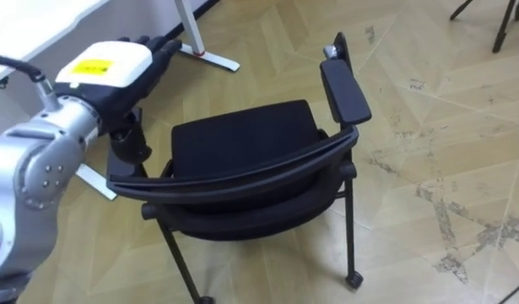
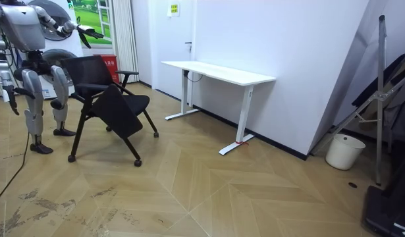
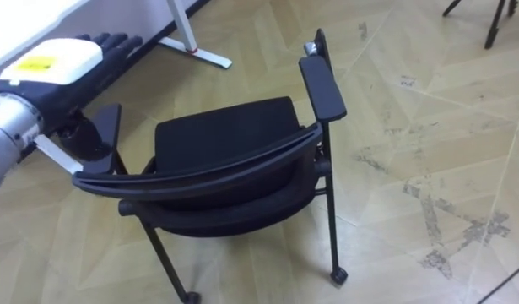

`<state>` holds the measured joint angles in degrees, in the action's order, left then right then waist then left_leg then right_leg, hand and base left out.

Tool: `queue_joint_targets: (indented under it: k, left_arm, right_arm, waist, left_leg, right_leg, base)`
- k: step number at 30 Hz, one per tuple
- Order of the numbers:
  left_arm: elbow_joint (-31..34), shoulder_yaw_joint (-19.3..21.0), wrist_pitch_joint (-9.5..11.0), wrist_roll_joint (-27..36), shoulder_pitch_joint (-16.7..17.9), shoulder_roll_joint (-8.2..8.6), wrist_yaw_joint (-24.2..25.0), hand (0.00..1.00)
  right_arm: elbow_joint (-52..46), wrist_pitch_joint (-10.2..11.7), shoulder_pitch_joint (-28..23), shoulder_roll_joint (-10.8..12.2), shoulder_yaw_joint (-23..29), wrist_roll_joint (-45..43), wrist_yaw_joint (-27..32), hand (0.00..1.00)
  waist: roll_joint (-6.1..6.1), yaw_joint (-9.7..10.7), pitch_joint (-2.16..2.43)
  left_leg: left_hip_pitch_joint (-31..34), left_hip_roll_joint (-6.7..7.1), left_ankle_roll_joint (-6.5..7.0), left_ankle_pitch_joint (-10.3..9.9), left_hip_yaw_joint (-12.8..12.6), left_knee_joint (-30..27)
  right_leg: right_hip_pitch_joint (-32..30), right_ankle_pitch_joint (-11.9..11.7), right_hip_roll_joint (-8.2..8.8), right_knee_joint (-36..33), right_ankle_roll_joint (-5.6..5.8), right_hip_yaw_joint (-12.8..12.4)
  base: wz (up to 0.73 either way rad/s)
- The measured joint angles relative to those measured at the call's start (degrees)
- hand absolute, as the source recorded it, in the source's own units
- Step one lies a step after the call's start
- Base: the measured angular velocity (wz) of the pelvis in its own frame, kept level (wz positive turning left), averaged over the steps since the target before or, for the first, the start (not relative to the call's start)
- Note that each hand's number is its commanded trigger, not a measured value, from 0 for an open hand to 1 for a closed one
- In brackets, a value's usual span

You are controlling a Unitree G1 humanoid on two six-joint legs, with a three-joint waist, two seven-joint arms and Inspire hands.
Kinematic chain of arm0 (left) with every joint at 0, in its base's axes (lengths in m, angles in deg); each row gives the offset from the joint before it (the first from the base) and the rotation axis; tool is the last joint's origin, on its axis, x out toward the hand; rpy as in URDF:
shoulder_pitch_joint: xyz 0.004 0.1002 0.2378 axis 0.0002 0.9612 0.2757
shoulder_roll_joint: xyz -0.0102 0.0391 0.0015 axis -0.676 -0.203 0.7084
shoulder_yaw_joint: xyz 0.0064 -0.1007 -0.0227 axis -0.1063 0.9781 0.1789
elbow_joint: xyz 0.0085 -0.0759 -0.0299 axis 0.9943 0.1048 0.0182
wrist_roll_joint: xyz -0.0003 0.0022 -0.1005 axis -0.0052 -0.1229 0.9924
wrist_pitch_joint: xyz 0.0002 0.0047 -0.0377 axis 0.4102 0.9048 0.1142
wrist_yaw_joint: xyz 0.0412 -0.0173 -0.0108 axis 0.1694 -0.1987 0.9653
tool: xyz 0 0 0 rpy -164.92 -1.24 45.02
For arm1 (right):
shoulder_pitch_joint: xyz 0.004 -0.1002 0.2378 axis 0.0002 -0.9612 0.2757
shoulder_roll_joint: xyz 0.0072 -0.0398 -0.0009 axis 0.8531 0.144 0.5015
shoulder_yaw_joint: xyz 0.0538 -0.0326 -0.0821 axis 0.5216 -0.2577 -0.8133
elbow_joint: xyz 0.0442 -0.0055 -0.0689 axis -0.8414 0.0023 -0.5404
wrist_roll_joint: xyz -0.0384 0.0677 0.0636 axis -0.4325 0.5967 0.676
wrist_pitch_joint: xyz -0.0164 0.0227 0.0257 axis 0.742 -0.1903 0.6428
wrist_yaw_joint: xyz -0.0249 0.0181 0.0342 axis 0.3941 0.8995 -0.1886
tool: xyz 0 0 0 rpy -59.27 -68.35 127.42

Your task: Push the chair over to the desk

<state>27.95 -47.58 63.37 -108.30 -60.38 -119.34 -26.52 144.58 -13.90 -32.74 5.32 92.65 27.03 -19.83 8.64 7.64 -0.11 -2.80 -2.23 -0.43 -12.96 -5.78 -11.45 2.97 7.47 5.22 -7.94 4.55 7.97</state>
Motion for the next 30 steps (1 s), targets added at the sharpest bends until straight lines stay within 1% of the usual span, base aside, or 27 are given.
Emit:
queue_joint_targets:
  k: [1, 2, 3, 4, 5, 8, 10, 12, 14, 16, 20, 23, 26, 30]
  left_arm:
    - [0.0, 0.0, -0.85, 0.81, -1.38, -0.74, 1.81, 0.0]
    - [0.0, 0.0, -1.2, 1.21, -2.69, -1.35, 3.07, 0.0]
    - [0.0, 0.0, -1.27, 1.48, -3.17, -1.83, 3.56, 0.0]
    - [0.0, 0.0, -1.4, 1.89, -3.86, -2.77, 4.38, 0.0]
    - [0.0, 0.0, -1.49, 1.92, -4.39, -3.37, 5.38, 0.0]
    - [0.0, 0.0, -1.6, 1.93, -5.14, -4.49, 7.58, 0.0]
    - [0.1, 0.0, -1.66, 2.31, -5.14, -4.5, 9.08, 0.0]
    - [0.32, 0.0, -1.71, 3.62, -5.14, -4.65, 10.81, 0.0]
    - [2.31, -0.02, -2.84, 4.06, -5.14, -4.73, 13.63, 0.0]
    - [3.64, -0.02, -3.31, 4.19, -5.14, -4.77, 15.45, 0.0]
    - [3.79, -0.1, -4.72, 6.14, -5.13, -4.97, 18.58, 0.0]
    - [3.76, -0.11, -5.43, 8.03, -5.11, -5.0, 19.75, 0.0]
    - [3.76, -0.61, -5.65, 9.82, -5.09, -5.0, 21.07, 0.0]
    - [3.73, -1.37, -5.73, 12.31, -5.09, -5.0, 21.39, 0.0]
  right_arm:
    - [-0.02, 0.0, 0.0, -0.13, 0.03, -0.2, -0.02, 0.0]
    - [-0.01, 0.0, 0.01, -0.25, 0.05, -0.45, 0.04, 0.0]
    - [-0.01, 0.0, 0.05, -0.32, 0.05, -0.52, 0.08, 0.0]
    - [-0.01, 0.02, 0.09, -0.57, 0.01, -0.6, 0.12, 0.0]
    - [0.02, 0.03, 0.03, -0.95, 0.01, -0.57, 0.16, 0.0]
    - [0.0, 0.03, 0.0, -1.59, -0.02, -0.55, 0.19, 0.0]
    - [-0.07, 0.03, 0.0, -1.69, -0.08, -0.45, 0.06, 0.0]
    - [-0.11, 0.03, -0.01, -1.79, -0.07, -0.46, -0.51, 0.0]
    - [-0.19, -0.02, -0.07, -1.81, -0.08, -0.2, -1.83, 0.0]
    - [-0.44, -0.1, -0.05, -1.81, -0.16, -0.07, -2.78, 0.0]
    - [-0.76, -0.27, 0.75, -1.89, -0.14, -0.23, -4.49, 0.0]
    - [-0.78, -0.34, 1.05, -1.99, -0.14, -0.29, -4.84, 0.0]
    - [-0.78, -0.61, 1.22, -2.18, -0.14, -0.29, -4.86, 0.0]
    - [-0.82, -0.75, 1.18, -2.74, -1.05, -0.26, -4.83, 0.0]
  waist:
    - [0.1, -0.05, -0.05]
    - [0.13, -0.13, -0.1]
    - [0.14, -0.15, -0.13]
    - [0.27, -0.27, -0.17]
    - [0.41, -0.29, -0.27]
    - [0.5, -0.46, -0.67]
    - [0.53, -0.53, -0.65]
    - [0.54, -1.05, -0.64]
    - [0.4, -1.38, -0.74]
    - [0.33, -1.6, -0.78]
    - [0.33, -1.5, -0.78]
    - [0.31, -1.44, -0.8]
    - [0.27, -1.44, -0.84]
    - [0.25, -1.33, -0.87]
  left_leg:
    - [0.03, 0.0, 0.0, 0.0, 0.19, -0.18]
    - [0.0, 0.0, 0.0, 0.0, 0.35, -0.29]
    - [-0.01, 0.0, 0.0, 0.0, 0.4, -0.29]
    - [-0.04, -0.01, 0.0, 0.0, 0.4, -0.35]
    - [-0.07, -0.01, 0.0, 0.0, 0.42, -0.37]
    - [-0.16, -0.02, 0.0, 0.0, 0.38, -0.36]
    - [-0.21, -0.03, 0.0, 0.0, 0.38, -0.32]
    - [-0.26, -0.03, 0.0, 0.0, 0.38, -0.27]
    - [-0.02, -0.03, 0.0, 0.0, 0.73, -0.23]
    - [0.1, -0.01, 0.0, 0.0, 1.11, -0.22]
    - [0.1, -0.02, 0.0, 0.0, 1.23, -0.17]
    - [0.0, -0.01, 0.0, 0.0, 1.6, -0.14]
    - [-0.18, -0.01, 0.0, 0.0, 1.77, -0.1]
    - [-0.46, 0.0, 0.0, 0.0, 1.78, -0.09]
  right_leg:
    - [0.03, 0.01, -0.01, -0.02, -0.01, 0.01]
    - [0.03, 0.04, -0.01, -0.06, -0.07, 0.03]
    - [0.03, 0.06, -0.01, -0.07, -0.09, 0.05]
    - [0.07, 0.07, -0.02, -0.09, -0.11, 0.08]
    - [0.12, 0.08, -0.01, -0.16, -0.11, 0.16]
    - [0.11, 0.18, -0.01, -0.22, -0.14, 0.15]
    - [0.11, 0.29, -0.01, -0.26, -0.17, 0.11]
    - [0.03, 0.35, -0.01, -0.27, -0.16, 0.05]
    - [0.02, 0.37, -0.01, -0.12, -0.15, 0.16]
    - [0.04, 0.37, 0.0, -0.1, -0.14, 0.37]
    - [0.21, 0.38, 0.0, -0.09, -0.15, 0.93]
    - [0.38, 0.38, 0.0, -0.13, -0.14, 0.93]
    - [0.59, 0.38, 0.0, -0.12, -0.14, 0.95]
    - [0.89, 0.38, 0.0, -0.1, -0.14, 1.02]
  base:
    - [0.04]
    - [0.05]
    - [0.03]
    - [0.0]
    - [0.0]
    - [0.0]
    - [0.0]
    - [0.0]
    - [0.03]
    - [0.07]
    - [0.05]
    - [0.02]
    - [0.02]
    - [0.0]
